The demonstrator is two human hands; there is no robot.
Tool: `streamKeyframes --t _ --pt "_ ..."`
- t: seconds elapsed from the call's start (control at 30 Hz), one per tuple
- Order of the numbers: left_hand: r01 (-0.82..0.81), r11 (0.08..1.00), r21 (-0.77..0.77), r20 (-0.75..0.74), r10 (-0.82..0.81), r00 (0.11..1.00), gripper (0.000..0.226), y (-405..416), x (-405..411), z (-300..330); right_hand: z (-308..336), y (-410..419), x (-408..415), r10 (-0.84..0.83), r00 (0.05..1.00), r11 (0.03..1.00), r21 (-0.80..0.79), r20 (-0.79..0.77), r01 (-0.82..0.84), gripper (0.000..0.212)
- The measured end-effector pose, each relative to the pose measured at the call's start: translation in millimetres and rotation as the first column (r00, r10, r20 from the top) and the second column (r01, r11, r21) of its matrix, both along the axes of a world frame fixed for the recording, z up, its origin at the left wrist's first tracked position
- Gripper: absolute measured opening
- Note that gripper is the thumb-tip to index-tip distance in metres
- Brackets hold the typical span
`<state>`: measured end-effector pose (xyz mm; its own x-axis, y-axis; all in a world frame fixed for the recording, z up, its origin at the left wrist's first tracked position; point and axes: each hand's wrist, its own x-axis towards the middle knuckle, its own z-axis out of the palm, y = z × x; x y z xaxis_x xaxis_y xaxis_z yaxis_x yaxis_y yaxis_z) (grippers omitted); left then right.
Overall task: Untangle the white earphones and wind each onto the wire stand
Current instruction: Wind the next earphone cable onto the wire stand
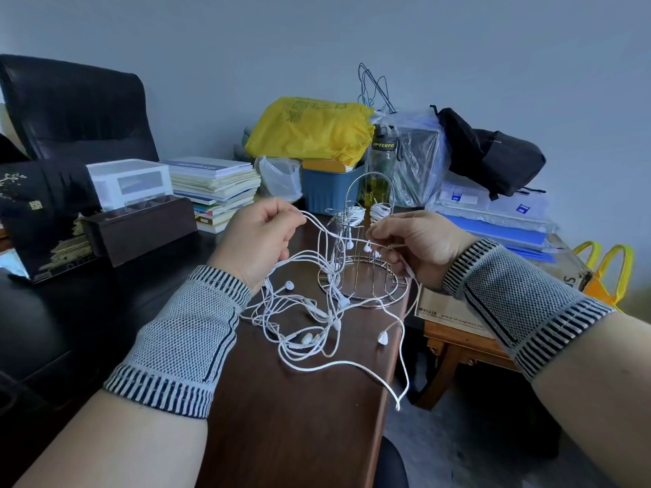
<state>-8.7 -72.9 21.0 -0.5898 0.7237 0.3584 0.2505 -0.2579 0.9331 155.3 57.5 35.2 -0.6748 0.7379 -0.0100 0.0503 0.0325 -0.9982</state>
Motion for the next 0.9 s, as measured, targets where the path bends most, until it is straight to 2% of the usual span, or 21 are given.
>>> streamKeyframes --t 0.2,0.27,0.33,0.47,0.57,0.67,0.83,0.9 --pt "0.028 1.0 -0.011 -0.053 -0.029 0.998 0.021 2 2 -2 2 -2 -7 0.029 0.998 0.973 0.227 0.056 -0.041 0.012" --pt "0.041 0.999 0.0 -0.052 -0.041 0.998 0.019 2 4 -1 8 -7 -13 0.062 0.997 0.938 0.337 0.052 -0.076 0.005" --pt "0.071 0.997 0.014 -0.032 -0.071 0.997 0.018 1 6 -1 14 -12 -19 0.094 0.99 0.895 0.428 0.101 -0.129 0.01" --pt "0.092 0.996 0.017 -0.026 -0.092 0.995 0.018 1 6 0 22 -23 -28 0.061 0.979 0.805 0.57 0.197 -0.165 0.007" --pt "0.073 0.997 0.008 -0.018 -0.073 0.997 0.019 0 3 1 28 -27 -30 0.033 0.968 0.78 0.6 0.247 -0.18 0.007" --pt "0.033 0.999 -0.01 -0.056 -0.034 0.998 0.023 0 2 1 33 -24 -29 0.016 0.966 0.798 0.578 0.259 -0.168 0.013" --pt "-0.09 0.993 -0.079 -0.197 0.073 0.978 0.02 2 -3 -4 41 -28 -28 -0.098 0.96 0.709 0.695 0.263 -0.118 0.013" --pt "-0.154 0.981 -0.115 -0.3 0.113 0.947 0.017 3 -2 -4 45 -29 -28 -0.077 0.98 0.753 0.655 0.185 -0.064 0.016"
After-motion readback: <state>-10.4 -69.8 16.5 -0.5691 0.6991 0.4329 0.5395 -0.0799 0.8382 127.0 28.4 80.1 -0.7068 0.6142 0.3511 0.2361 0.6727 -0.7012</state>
